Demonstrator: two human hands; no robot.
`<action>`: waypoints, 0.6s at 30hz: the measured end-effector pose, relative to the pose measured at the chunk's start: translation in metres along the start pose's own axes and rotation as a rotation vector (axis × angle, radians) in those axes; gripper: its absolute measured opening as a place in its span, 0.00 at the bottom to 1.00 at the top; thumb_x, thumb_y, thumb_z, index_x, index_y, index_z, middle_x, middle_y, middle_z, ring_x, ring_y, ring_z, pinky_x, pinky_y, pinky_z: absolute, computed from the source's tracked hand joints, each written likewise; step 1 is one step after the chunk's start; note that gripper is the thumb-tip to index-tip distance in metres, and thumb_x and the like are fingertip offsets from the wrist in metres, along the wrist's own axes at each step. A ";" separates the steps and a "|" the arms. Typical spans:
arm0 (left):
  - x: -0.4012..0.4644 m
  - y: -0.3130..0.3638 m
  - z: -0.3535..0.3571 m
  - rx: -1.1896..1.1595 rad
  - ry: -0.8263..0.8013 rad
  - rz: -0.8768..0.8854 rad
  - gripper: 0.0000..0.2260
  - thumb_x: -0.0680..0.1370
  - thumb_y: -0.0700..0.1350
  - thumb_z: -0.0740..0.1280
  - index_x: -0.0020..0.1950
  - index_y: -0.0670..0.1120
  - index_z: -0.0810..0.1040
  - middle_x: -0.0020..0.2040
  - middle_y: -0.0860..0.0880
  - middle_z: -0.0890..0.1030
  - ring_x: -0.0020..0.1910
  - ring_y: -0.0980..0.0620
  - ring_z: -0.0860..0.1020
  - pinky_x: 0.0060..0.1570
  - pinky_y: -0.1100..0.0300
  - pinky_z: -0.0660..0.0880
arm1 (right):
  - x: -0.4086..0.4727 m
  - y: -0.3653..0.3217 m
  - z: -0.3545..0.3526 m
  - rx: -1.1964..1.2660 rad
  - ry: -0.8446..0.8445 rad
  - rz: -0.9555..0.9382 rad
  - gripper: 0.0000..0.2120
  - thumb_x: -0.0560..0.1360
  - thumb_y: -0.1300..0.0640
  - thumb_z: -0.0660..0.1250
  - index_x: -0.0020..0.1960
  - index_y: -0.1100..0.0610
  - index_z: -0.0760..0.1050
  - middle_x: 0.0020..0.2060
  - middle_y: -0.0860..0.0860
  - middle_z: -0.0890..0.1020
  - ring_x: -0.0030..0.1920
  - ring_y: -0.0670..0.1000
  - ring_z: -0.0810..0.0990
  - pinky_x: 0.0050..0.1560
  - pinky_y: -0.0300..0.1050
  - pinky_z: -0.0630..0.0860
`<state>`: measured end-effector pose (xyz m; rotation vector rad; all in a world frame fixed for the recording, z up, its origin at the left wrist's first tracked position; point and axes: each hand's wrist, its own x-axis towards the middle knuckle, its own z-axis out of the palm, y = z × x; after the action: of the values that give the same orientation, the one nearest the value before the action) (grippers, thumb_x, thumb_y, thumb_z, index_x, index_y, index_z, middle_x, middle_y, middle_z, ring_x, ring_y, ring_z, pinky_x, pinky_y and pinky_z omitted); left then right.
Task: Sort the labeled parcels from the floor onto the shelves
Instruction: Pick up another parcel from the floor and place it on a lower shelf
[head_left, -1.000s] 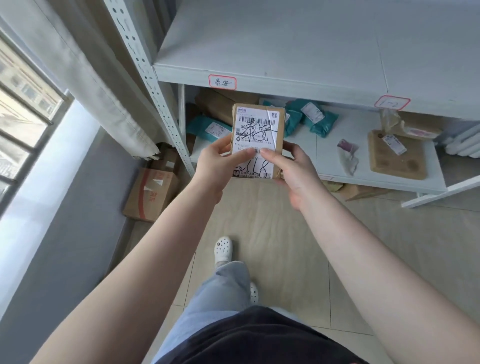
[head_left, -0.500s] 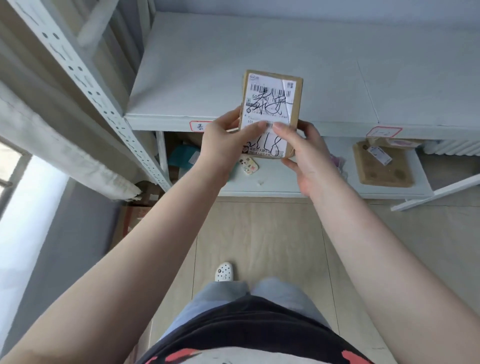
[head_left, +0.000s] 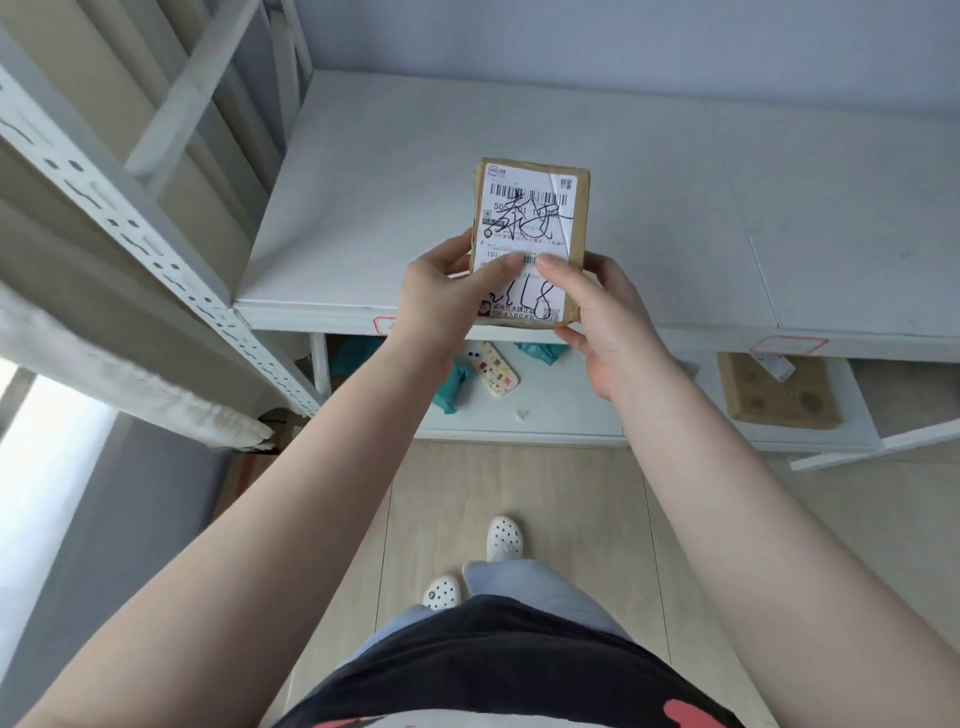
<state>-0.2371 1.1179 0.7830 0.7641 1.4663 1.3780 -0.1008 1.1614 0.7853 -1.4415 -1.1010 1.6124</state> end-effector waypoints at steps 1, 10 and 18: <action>0.008 0.001 0.001 -0.001 0.008 0.001 0.15 0.73 0.42 0.74 0.60 0.44 0.83 0.50 0.47 0.87 0.44 0.52 0.86 0.47 0.59 0.81 | 0.008 -0.003 0.000 -0.005 -0.007 0.000 0.26 0.69 0.48 0.74 0.64 0.51 0.73 0.45 0.42 0.84 0.50 0.44 0.82 0.59 0.51 0.75; 0.072 0.007 0.025 -0.083 0.081 -0.037 0.13 0.74 0.40 0.73 0.58 0.42 0.83 0.45 0.49 0.87 0.37 0.55 0.85 0.39 0.63 0.80 | 0.084 -0.029 -0.002 -0.037 -0.068 0.015 0.23 0.71 0.51 0.73 0.63 0.53 0.73 0.43 0.44 0.83 0.43 0.42 0.82 0.49 0.44 0.75; 0.126 -0.002 0.034 -0.040 0.125 -0.131 0.22 0.73 0.45 0.74 0.65 0.42 0.76 0.50 0.46 0.85 0.44 0.50 0.84 0.45 0.58 0.79 | 0.134 -0.030 0.003 -0.083 -0.066 0.002 0.16 0.72 0.50 0.71 0.58 0.53 0.78 0.48 0.48 0.84 0.44 0.44 0.81 0.42 0.39 0.72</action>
<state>-0.2498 1.2452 0.7569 0.5549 1.5526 1.3707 -0.1230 1.2946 0.7595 -1.4523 -1.2172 1.6427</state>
